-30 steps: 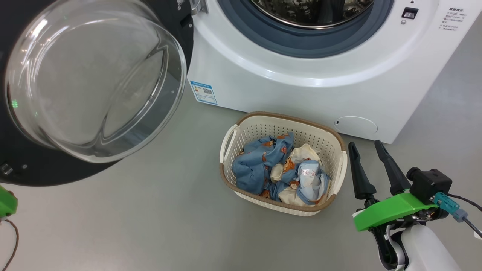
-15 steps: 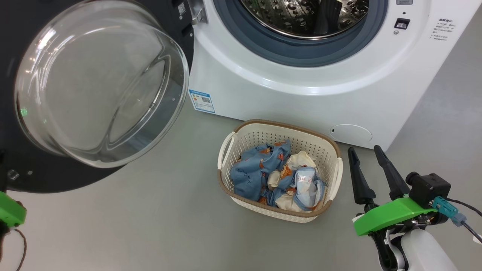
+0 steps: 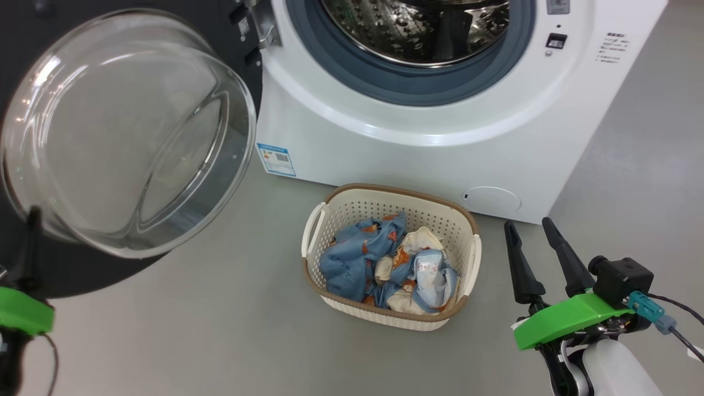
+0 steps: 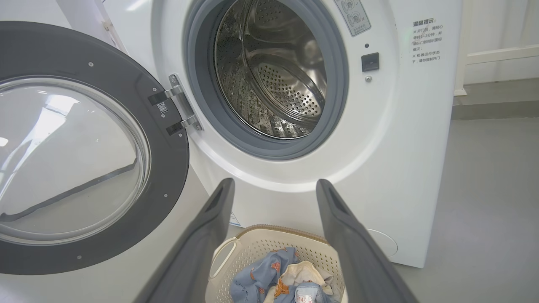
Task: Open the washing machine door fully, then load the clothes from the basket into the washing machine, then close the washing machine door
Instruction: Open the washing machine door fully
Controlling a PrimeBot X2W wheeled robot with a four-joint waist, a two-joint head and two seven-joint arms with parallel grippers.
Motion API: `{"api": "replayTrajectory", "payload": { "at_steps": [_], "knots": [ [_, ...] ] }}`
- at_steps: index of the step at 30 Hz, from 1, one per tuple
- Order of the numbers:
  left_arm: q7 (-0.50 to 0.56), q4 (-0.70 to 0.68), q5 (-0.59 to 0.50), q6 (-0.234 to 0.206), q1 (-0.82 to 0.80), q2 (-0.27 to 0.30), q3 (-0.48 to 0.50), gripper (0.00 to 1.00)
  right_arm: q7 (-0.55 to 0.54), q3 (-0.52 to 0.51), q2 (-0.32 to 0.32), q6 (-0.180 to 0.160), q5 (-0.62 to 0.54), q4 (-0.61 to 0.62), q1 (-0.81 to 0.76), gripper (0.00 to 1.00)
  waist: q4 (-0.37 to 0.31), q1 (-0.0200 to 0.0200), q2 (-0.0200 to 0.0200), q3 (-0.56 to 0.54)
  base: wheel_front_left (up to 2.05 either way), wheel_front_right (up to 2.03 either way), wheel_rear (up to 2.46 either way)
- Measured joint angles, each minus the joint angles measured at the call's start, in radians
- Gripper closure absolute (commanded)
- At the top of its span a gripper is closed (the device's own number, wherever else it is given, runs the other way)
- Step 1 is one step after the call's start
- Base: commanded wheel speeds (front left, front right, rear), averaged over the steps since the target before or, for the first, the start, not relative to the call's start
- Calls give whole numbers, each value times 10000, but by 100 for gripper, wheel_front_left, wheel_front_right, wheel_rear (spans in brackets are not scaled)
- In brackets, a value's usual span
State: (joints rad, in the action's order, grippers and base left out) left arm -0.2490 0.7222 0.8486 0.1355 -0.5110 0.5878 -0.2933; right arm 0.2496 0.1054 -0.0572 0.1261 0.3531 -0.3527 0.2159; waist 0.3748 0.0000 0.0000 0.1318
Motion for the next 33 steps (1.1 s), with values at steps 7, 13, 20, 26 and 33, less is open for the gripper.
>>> {"api": "replayTrajectory", "payload": {
  "at_steps": [7,13,20,26,33],
  "knots": [
    [-63,-1507,-886,0,1262,-681,890,0,0,222,6,0,0,27,-23,0,-446,-1,0,-225,0,0,0],
    [-63,-2447,-1331,-67,2011,-1131,1444,0,0,366,-17,0,0,117,-132,0,-945,0,0,-386,0,0,0],
    [-63,-3183,-1659,-221,2662,-1509,1870,0,0,529,-104,0,0,180,-222,0,-1604,-1,0,-554,0,0,0],
    [-63,-3553,-1739,-222,2961,-1724,2054,0,0,585,-161,0,2,234,-259,0,-2101,0,0,-648,0,0,0],
    [-63,-3829,-1739,-222,3324,-1965,2169,0,0,612,-307,0,52,299,-477,0,-2738,0,0,-794,0,0,0]
  ]
}}
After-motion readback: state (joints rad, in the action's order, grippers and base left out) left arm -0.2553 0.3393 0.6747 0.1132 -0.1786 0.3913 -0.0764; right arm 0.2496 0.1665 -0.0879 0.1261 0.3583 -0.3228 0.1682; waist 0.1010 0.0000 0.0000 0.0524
